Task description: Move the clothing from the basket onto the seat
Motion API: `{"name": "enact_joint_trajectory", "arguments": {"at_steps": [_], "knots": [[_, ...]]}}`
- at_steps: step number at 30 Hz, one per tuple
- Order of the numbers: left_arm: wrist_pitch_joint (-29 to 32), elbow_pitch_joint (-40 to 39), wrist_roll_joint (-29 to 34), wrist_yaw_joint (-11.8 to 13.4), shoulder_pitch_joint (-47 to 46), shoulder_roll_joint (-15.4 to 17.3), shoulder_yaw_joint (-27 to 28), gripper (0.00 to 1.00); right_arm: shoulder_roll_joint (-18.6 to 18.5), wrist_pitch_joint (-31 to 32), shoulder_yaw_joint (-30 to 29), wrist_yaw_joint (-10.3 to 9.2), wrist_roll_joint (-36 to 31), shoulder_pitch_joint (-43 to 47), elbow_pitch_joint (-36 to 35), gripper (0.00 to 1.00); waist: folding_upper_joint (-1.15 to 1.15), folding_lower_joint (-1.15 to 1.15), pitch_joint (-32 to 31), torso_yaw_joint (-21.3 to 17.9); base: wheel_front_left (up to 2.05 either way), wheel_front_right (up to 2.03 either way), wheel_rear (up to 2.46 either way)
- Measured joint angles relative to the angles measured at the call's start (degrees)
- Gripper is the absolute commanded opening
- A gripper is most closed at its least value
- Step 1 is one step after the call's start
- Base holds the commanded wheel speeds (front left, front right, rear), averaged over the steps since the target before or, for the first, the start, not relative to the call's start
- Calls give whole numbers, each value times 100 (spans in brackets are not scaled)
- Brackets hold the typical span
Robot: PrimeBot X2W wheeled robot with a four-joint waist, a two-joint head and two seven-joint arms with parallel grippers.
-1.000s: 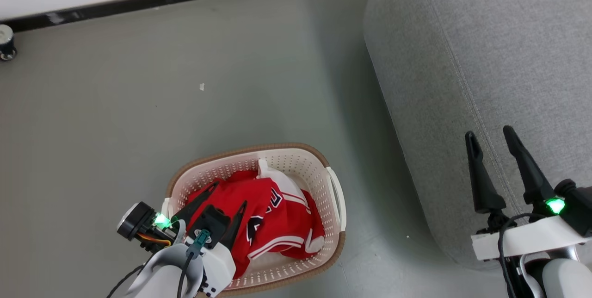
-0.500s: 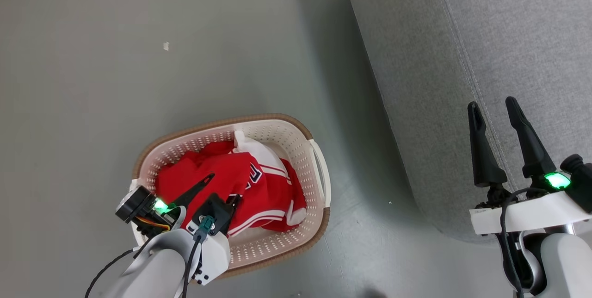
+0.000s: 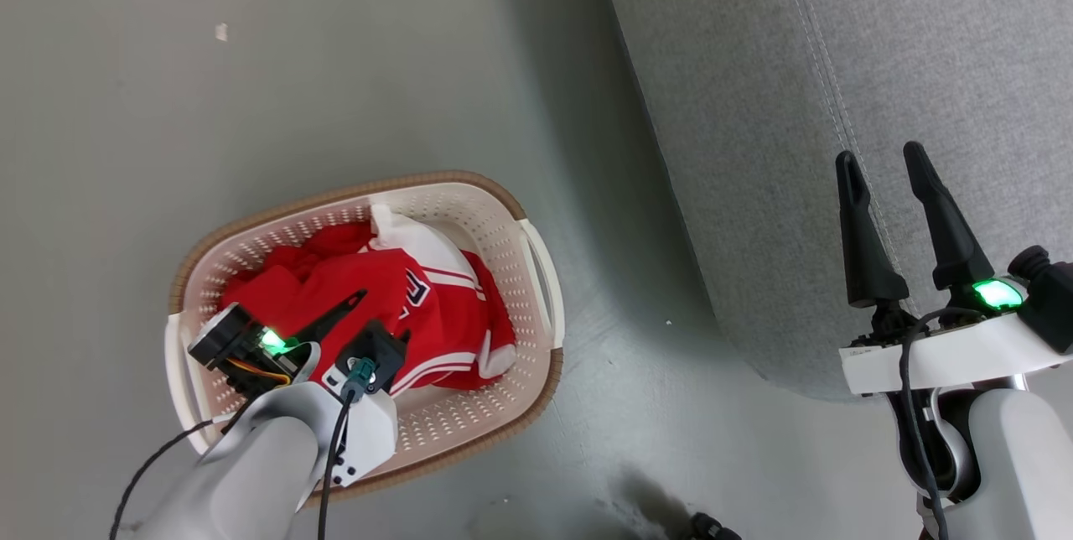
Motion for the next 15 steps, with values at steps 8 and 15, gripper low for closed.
{"name": "enact_joint_trajectory", "arguments": {"at_steps": [8,15], "knots": [[-25,318,146,-33,-167,125,-58,100,0,-1,63,0,137,-96,82,100,0,0,280,-210,0,0,0],[-51,552,388,165,-569,307,-66,100,1,-16,113,0,219,-355,90,100,0,0,546,-392,0,0,0]]}}
